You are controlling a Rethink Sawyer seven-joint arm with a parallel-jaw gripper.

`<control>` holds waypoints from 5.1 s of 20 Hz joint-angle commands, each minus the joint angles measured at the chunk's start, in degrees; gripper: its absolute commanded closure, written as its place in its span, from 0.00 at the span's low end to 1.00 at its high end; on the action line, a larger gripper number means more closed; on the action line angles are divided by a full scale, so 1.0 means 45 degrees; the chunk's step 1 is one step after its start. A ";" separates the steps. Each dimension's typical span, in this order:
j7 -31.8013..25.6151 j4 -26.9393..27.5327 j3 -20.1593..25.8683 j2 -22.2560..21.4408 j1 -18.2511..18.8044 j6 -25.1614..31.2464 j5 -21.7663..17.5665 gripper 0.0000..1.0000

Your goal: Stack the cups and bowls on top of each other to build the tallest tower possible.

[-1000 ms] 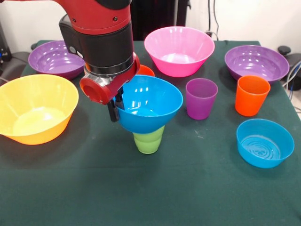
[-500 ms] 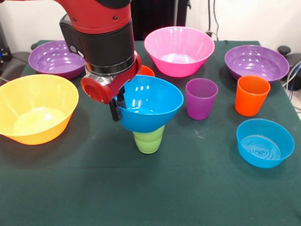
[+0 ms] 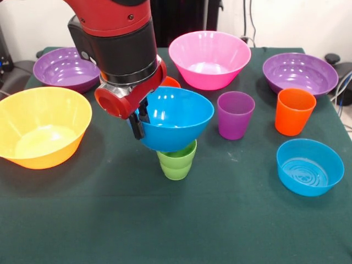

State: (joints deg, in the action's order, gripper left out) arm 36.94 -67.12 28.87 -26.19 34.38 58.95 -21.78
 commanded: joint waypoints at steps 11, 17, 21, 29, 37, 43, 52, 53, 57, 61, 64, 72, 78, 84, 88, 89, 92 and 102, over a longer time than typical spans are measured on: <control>-0.0333 -0.0525 0.0325 -0.0415 -0.0271 0.2439 0.0266 1.00; -0.0206 -0.0419 0.0437 -0.0180 -0.0274 0.2032 0.0292 1.00; -0.0305 -0.0157 0.0447 0.0053 -0.0283 0.2094 0.0265 1.00; -0.0400 0.0588 0.0424 0.0696 -0.0470 0.2624 0.0212 1.00; -0.0474 0.1213 0.0413 0.1179 -0.0657 0.3221 0.0145 1.00; -0.0623 0.1710 0.0452 0.1394 -0.0738 0.3469 0.0089 1.00; -0.0615 0.2415 0.0617 0.1398 -0.0937 0.4015 0.0249 1.00; -0.0679 0.2437 0.0632 0.1365 -0.0930 0.4085 0.0255 1.00; -0.0930 0.2710 0.0688 0.1190 -0.0925 0.4663 0.0287 1.00; -0.0923 0.2932 0.0685 0.1109 -0.0996 0.5053 0.0292 1.00; -0.1055 0.3005 0.0434 0.1017 -0.1134 0.5205 -0.0119 1.00; -0.1496 0.2309 0.0435 0.0751 -0.0877 0.4018 -0.0415 1.00; -0.1499 0.2108 0.0654 0.0830 -0.0761 0.3149 -0.0328 1.00; -0.1535 0.2143 0.0698 0.0875 -0.0748 0.2997 -0.0317 1.00; -0.1436 0.2217 0.0758 0.0962 -0.0774 0.2815 -0.0241 1.00; -0.1415 0.2242 0.0767 0.0985 -0.0785 0.2795 -0.0224 1.00; -0.1435 0.2136 0.0728 0.0993 -0.0765 0.2677 -0.0264 1.00; -0.1368 0.2086 0.0693 0.1183 -0.0805 0.2300 -0.0313 1.00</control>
State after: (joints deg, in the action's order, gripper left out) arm 36.94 -56.08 29.41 -21.61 31.43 72.72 -21.04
